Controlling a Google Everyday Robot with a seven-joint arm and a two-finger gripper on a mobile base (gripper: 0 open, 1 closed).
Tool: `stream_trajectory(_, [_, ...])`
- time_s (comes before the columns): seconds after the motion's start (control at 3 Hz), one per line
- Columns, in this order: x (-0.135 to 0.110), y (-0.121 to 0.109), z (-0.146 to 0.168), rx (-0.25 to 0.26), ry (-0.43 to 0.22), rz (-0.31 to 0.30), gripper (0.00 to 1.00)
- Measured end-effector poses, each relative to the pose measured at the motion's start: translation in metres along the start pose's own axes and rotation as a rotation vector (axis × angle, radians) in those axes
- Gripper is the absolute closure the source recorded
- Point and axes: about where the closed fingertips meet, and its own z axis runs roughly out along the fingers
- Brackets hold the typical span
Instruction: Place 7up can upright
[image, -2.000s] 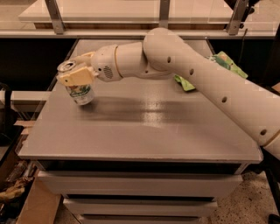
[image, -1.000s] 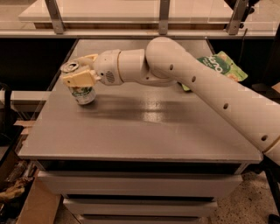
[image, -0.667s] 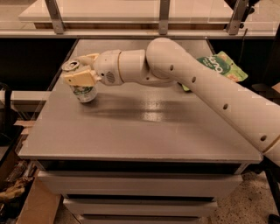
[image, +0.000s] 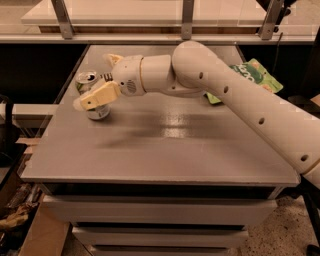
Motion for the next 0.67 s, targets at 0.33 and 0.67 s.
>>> stream_trajectory(0.33, [-0.005, -0.007, -0.014, 0.023, 0.003, -0.012, 0.00])
stream_trajectory(0.67, [-0.010, -0.014, -0.027, 0.043, 0.014, -0.004, 0.00])
